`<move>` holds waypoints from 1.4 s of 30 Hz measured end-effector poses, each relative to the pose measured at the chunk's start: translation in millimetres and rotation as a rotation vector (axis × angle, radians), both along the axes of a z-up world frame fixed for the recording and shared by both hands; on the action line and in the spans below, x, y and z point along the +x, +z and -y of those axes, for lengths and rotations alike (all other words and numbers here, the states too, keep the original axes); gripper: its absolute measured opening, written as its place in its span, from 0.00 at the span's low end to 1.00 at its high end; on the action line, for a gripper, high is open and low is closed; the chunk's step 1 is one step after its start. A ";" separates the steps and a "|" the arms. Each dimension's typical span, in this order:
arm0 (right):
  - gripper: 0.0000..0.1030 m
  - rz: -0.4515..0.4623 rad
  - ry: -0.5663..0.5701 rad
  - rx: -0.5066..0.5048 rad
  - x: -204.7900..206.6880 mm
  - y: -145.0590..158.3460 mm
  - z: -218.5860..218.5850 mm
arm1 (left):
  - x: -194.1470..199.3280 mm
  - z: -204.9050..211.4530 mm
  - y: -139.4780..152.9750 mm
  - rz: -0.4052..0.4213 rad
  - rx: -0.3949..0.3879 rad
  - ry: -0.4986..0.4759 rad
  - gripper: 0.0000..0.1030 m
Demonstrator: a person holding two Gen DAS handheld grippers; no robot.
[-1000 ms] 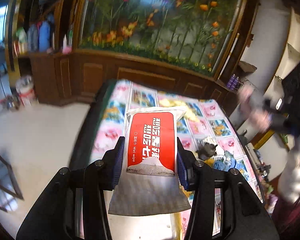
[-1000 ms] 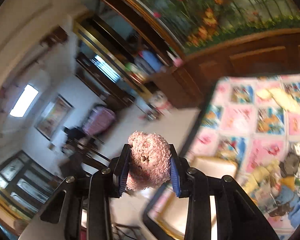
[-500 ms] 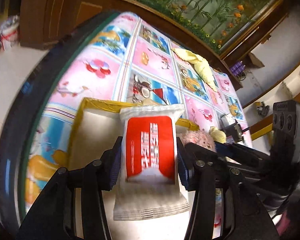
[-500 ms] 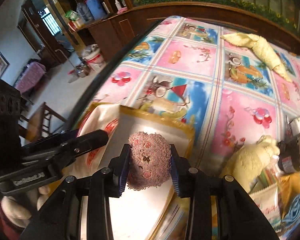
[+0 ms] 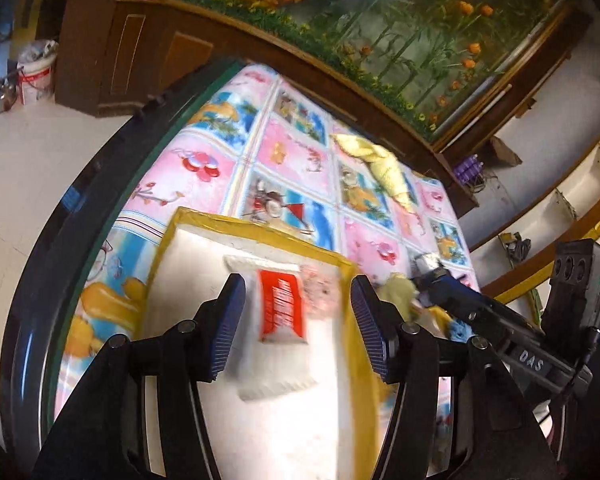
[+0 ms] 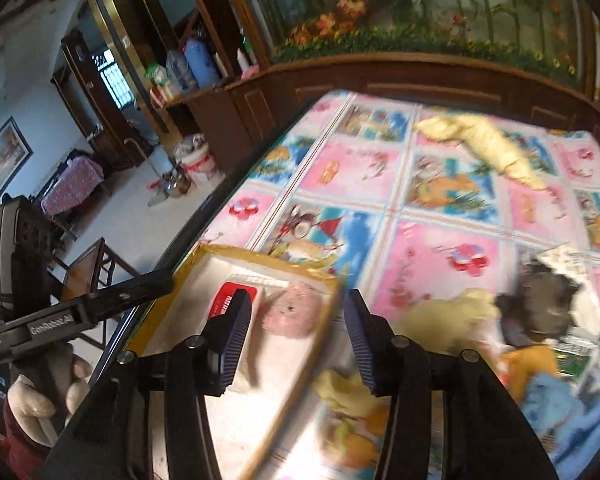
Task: Organize soft objects
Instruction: 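Grasp the yellow towel with the left tool and lift it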
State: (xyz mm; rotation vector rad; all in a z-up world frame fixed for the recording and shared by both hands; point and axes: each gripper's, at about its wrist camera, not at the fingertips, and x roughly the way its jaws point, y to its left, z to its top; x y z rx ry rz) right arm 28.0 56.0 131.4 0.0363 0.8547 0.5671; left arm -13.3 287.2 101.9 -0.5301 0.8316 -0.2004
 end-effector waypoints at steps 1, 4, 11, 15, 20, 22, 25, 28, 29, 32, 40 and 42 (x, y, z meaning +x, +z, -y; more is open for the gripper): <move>0.47 0.024 -0.020 0.015 -7.2 6.8 16.5 | -7.1 9.0 5.7 0.013 0.009 -0.013 0.54; 0.62 0.076 -0.082 0.044 -25.1 16.4 67.9 | -20.2 45.6 16.5 0.026 0.055 -0.078 0.58; 0.63 0.009 -0.223 0.066 -46.4 -21.8 178.1 | -11.4 146.5 1.0 -0.013 0.184 -0.186 0.58; 0.63 -0.010 -0.250 0.089 -53.4 -44.4 215.9 | 15.3 183.8 -14.4 -0.046 0.307 -0.164 0.58; 0.63 0.006 -0.234 0.153 -55.1 -61.4 243.3 | 56.6 208.4 -34.2 -0.110 0.428 -0.135 0.58; 0.63 0.033 -0.215 0.158 -57.1 -62.5 247.7 | 70.1 213.3 -41.4 -0.130 0.463 -0.129 0.58; 0.63 0.062 -0.189 0.175 -56.5 -61.4 250.2 | 87.5 216.6 -53.0 -0.165 0.460 -0.133 0.58; 0.63 0.074 -0.163 0.208 -57.6 -62.5 253.9 | 95.9 224.0 -66.2 -0.208 0.475 -0.148 0.58; 0.63 0.070 -0.155 0.222 -57.3 -63.5 254.9 | 97.1 226.3 -70.9 -0.220 0.479 -0.158 0.57; 0.63 0.053 -0.139 0.250 -56.3 -66.5 256.6 | 92.7 227.8 -72.7 -0.213 0.466 -0.158 0.41; 0.63 0.087 -0.131 0.220 -60.8 -65.2 252.5 | 39.4 212.9 -26.5 -0.077 0.328 -0.098 0.41; 0.63 0.104 -0.137 0.201 -63.0 -64.1 250.6 | 18.6 207.8 -11.1 -0.034 0.290 -0.098 0.41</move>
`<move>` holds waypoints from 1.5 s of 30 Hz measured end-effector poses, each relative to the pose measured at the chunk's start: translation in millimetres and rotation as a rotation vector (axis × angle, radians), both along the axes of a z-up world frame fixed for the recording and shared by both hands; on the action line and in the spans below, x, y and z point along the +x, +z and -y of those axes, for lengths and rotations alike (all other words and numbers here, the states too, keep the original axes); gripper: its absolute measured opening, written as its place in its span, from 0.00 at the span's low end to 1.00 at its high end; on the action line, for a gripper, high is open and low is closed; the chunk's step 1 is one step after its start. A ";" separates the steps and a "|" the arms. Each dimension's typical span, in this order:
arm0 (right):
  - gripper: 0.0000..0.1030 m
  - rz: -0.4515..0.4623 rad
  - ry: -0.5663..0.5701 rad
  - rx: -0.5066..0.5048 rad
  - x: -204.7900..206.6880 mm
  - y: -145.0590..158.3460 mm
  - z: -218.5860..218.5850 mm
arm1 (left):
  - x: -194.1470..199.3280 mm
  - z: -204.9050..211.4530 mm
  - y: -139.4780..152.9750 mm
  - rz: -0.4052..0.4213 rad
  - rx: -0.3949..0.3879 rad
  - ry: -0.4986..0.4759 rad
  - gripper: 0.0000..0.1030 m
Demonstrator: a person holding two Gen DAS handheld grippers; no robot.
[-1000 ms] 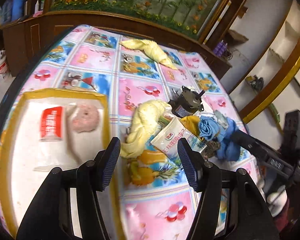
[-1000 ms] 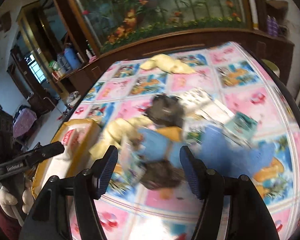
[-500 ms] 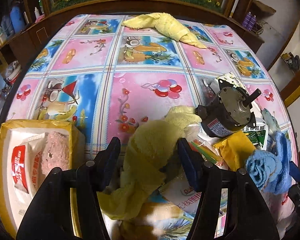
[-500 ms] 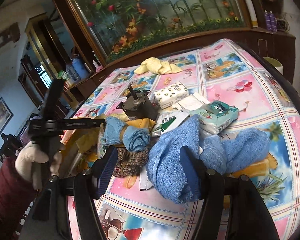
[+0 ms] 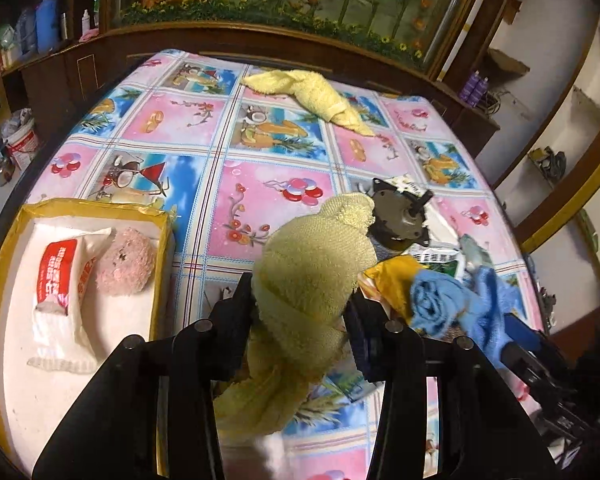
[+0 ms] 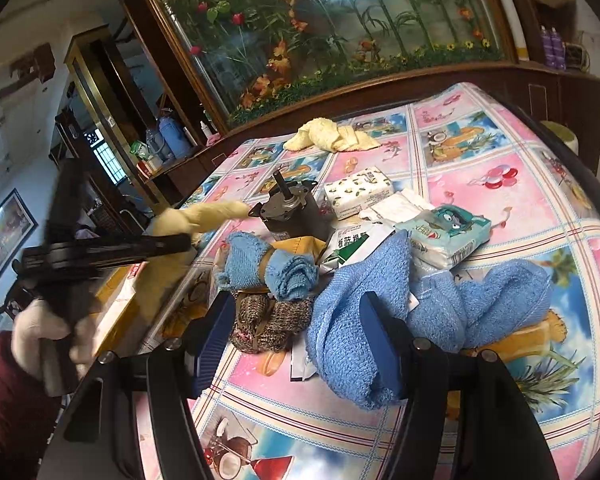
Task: Organize soft objects
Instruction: 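Grasp the yellow towel with the left tool and lift it, then lower the yellow towel into the box with the left tool while the right tool places a snack packet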
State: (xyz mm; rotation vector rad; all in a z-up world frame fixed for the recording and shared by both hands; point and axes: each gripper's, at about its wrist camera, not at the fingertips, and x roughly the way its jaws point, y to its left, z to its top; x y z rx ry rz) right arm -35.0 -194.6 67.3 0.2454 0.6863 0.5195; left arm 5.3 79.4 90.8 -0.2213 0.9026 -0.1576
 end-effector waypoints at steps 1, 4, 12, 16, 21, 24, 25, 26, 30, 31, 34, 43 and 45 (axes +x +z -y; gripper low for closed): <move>0.63 0.006 -0.007 -0.011 -0.9 0.3 -0.6 | -13.0 -4.0 9.0 0.025 -0.022 -0.004 0.41; 0.63 0.032 -0.046 -0.062 -4.4 2.3 -3.5 | -51.2 -20.1 30.7 0.089 -0.098 -0.014 0.41; 0.63 0.120 0.075 -0.203 -50.2 56.3 -69.5 | -132.0 -86.2 55.5 0.225 -0.194 0.038 0.41; 0.63 0.060 0.216 -0.370 -29.1 54.4 -145.6 | -154.0 -117.1 47.9 0.253 -0.262 0.085 0.41; 0.62 -0.049 0.209 -0.630 21.4 13.9 -205.5 | -172.6 -153.0 31.9 0.252 -0.286 0.156 0.41; 0.62 -0.092 0.166 -0.744 38.9 -9.4 -216.3 | -181.0 -173.3 22.2 0.242 -0.304 0.190 0.41; 0.62 -0.094 0.159 -0.763 40.6 -13.6 -216.9 | -182.1 -178.9 18.6 0.237 -0.311 0.202 0.41; 0.59 -0.088 0.153 -0.769 39.7 -14.3 -216.8 | -183.6 -184.5 14.6 0.232 -0.317 0.213 0.41; 0.49 -0.060 0.140 -0.820 30.2 -15.7 -219.3 | -183.7 -194.8 0.0 0.203 -0.336 0.233 0.41; 0.50 -0.052 0.139 -0.822 28.2 -15.1 -218.6 | -184.1 -193.8 -2.0 0.199 -0.338 0.231 0.41; 0.51 -0.066 0.149 -0.732 27.9 -9.4 -209.0 | -185.2 -187.8 -4.0 0.200 -0.330 0.221 0.41; 0.02 -0.095 0.258 -0.563 14.7 -10.7 -201.9 | -183.4 -170.4 3.1 0.202 -0.306 0.212 0.41; 0.02 -0.101 0.267 -0.514 12.0 -10.5 -199.1 | -185.3 -171.5 4.6 0.208 -0.299 0.222 0.41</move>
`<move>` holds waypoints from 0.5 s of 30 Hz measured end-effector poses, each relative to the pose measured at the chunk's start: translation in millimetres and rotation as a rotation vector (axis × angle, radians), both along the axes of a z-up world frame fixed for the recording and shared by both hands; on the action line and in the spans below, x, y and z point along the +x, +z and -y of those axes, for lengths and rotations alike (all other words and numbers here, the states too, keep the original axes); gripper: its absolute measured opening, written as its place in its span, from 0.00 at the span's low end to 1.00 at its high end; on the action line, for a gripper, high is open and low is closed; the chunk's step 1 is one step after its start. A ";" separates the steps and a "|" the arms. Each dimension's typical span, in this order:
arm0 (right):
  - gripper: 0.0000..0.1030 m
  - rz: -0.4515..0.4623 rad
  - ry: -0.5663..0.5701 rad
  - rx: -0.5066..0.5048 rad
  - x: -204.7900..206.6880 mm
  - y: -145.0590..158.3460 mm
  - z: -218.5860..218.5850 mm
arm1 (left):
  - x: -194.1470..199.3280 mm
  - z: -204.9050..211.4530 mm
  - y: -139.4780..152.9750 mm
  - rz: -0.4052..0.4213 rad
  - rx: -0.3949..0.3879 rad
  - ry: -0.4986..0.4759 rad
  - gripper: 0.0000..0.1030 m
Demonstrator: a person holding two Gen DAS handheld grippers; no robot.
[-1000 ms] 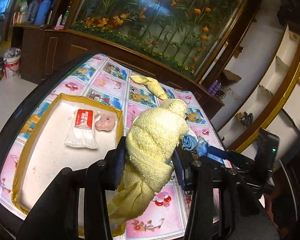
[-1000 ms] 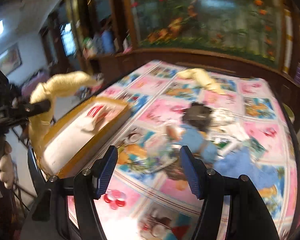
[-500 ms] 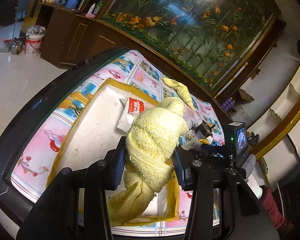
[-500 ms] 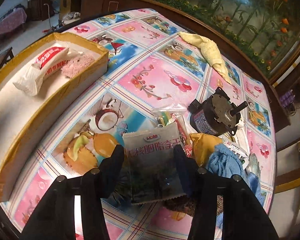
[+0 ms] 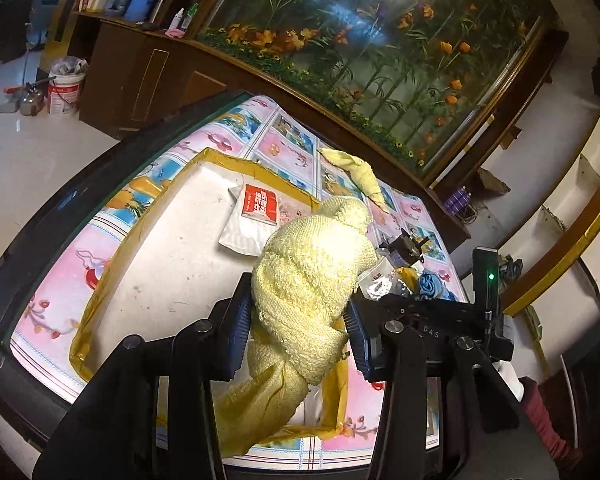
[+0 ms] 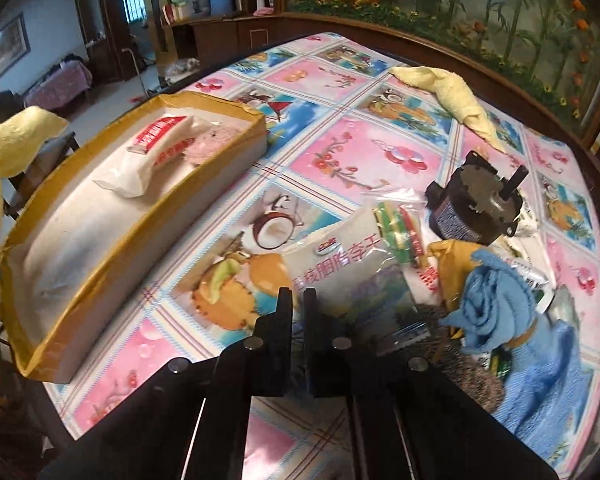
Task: Organize soft objects
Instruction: 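Lower the yellow towel into the box with the left tool while the right tool places a snack packet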
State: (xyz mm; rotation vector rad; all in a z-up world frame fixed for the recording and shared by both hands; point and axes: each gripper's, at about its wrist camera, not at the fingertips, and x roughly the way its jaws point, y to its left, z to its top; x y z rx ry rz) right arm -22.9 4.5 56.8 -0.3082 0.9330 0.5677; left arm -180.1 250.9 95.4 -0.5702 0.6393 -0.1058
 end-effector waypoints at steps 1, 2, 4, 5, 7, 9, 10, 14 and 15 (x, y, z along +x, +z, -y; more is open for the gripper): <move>0.01 -0.011 -0.001 0.037 -1.3 1.6 3.2 | -0.4 -1.3 0.0 0.000 0.000 0.004 0.41; 0.01 -0.020 -0.001 0.072 -2.4 3.8 6.5 | 0.0 -2.8 0.0 -0.001 -0.002 0.007 0.41; 0.02 -0.016 -0.013 0.115 -4.0 10.2 12.9 | 1.6 -5.0 -1.5 -0.010 -0.005 0.012 0.41; 0.03 0.002 -0.026 0.120 -4.2 13.9 15.7 | 2.6 -5.2 -2.8 -0.016 -0.005 0.013 0.41; 0.07 0.056 -0.040 0.119 -5.5 23.0 21.2 | 3.7 -4.8 -5.3 -0.025 0.001 0.010 0.41; 0.32 0.093 -0.036 0.058 -2.9 29.8 18.5 | 5.4 -3.3 -7.2 -0.031 0.002 0.004 0.41; 0.60 0.096 -0.030 0.034 0.5 30.9 17.1 | 6.2 -2.5 -8.6 -0.034 0.000 0.001 0.41; 0.74 0.107 -0.008 -0.085 17.7 22.6 3.1 | 7.7 -1.7 -12.4 -0.035 -0.008 -0.006 0.41; 0.74 0.100 -0.004 -0.111 22.9 17.4 -1.1 | 7.8 -2.0 -13.3 -0.037 -0.010 -0.007 0.41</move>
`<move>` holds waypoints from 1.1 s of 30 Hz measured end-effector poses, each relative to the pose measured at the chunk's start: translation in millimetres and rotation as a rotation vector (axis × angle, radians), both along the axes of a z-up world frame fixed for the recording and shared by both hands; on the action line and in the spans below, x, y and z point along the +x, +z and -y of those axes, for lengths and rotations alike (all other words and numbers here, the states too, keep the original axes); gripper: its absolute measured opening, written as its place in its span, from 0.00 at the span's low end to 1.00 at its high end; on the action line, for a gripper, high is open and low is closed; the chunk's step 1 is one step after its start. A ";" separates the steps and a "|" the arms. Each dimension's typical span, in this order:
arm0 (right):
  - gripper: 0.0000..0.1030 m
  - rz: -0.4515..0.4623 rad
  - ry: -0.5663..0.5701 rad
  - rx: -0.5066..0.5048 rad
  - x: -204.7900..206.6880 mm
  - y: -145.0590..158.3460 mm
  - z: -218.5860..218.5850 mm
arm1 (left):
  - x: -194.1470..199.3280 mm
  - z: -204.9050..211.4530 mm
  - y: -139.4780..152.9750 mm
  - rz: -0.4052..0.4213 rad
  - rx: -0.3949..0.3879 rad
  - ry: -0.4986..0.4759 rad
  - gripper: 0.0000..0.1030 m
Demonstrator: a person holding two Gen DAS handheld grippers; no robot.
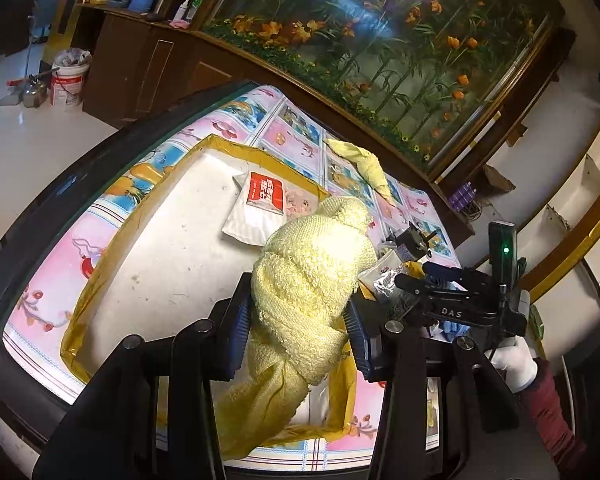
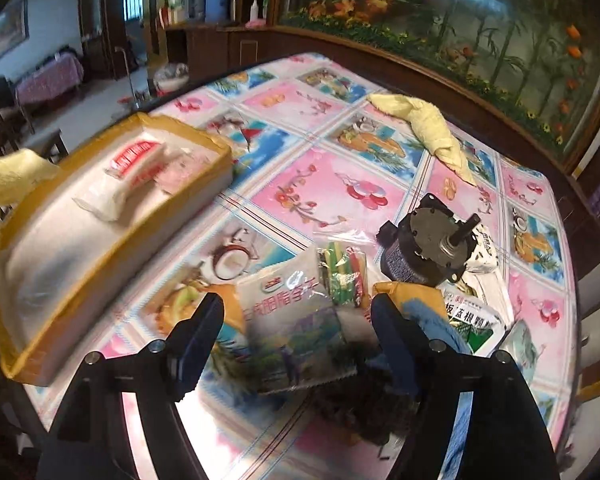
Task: Organize soft objects
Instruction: 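Lower the yellow towel into the box with the left tool while the right tool places a snack packet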
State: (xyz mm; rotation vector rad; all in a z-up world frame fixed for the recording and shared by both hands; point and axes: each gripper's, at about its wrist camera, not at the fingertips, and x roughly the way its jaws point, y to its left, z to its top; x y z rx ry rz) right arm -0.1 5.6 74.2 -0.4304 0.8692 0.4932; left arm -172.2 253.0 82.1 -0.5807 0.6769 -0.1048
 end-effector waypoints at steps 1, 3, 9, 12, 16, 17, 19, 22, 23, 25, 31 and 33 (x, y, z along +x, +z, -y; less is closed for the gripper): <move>0.74 -0.010 0.004 -0.019 4.4 -5.6 -3.5 | 0.4 -0.7 -1.2 -0.002 -0.002 -0.001 0.41; 0.72 -0.022 0.009 -0.059 8.6 -16.2 -8.9 | 1.3 -2.0 -2.7 -0.004 0.000 0.000 0.41; 0.22 -0.028 0.037 -0.009 -5.9 -14.8 -11.3 | 4.2 -13.0 -10.9 -0.020 -0.015 0.016 0.41; 0.08 -0.047 0.046 0.050 -14.9 -7.1 -7.2 | 5.9 -14.6 -13.5 -0.028 -0.024 0.024 0.41; 0.06 -0.083 0.062 0.112 -25.5 -4.8 -4.8 | 5.1 -15.9 -13.5 -0.031 -0.026 0.032 0.41; 0.05 -0.085 0.062 0.131 -28.0 -2.6 -3.9 | 4.1 -15.7 -12.4 -0.029 -0.021 0.035 0.41; 0.03 -0.077 0.057 0.174 -32.4 4.9 -0.2 | 1.2 -15.2 -9.7 -0.024 -0.016 0.040 0.41; 0.02 -0.057 0.050 0.226 -35.9 18.0 5.3 | -1.1 -16.5 -6.8 -0.015 -0.013 0.047 0.41; 0.02 -0.050 0.049 0.242 -36.5 23.0 7.2 | -1.8 -17.3 -6.4 -0.014 -0.014 0.049 0.41; 0.02 -0.040 0.051 0.275 -38.7 33.7 11.1 | -0.8 -18.7 -5.4 -0.014 -0.014 0.050 0.41; 0.02 -0.021 0.076 0.362 -41.2 68.1 8.2 | 16.3 -29.7 3.4 -0.039 0.045 0.071 0.41; 0.02 -0.011 0.095 0.378 -40.6 79.7 -2.0 | 32.2 -37.4 7.6 -0.057 0.083 0.086 0.41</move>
